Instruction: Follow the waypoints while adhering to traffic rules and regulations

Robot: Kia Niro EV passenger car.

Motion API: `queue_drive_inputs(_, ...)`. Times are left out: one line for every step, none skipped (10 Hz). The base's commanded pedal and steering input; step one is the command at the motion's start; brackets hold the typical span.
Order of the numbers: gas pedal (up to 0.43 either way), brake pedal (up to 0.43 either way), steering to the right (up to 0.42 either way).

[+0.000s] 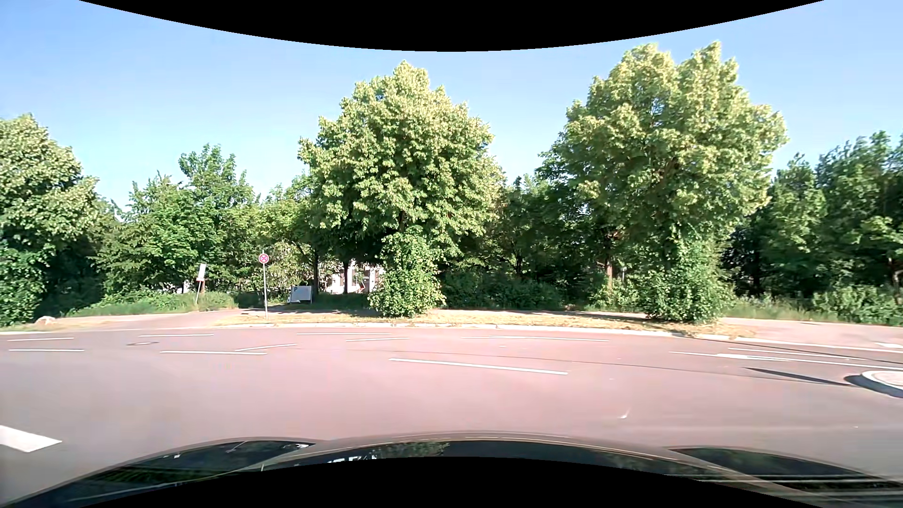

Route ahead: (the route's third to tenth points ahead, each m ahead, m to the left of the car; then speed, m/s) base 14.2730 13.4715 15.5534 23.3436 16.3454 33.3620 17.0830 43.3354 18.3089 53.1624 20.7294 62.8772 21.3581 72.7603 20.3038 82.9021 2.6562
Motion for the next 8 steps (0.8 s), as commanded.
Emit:
queue_drive_inputs(0.319, 0.012, -0.314)
queue_drive_inputs(0.331, 0.012, -0.333)
queue_drive_inputs(0.331, 0.012, -0.357)
queue_drive_inputs(0.331, 0.012, -0.369)
queue_drive_inputs(0.331, 0.012, -0.377)
queue_drive_inputs(0.331, 0.006, -0.389)
queue_drive_inputs(0.331, 0.012, -0.399)
queue_drive_inputs(0.331, 0.012, -0.410)
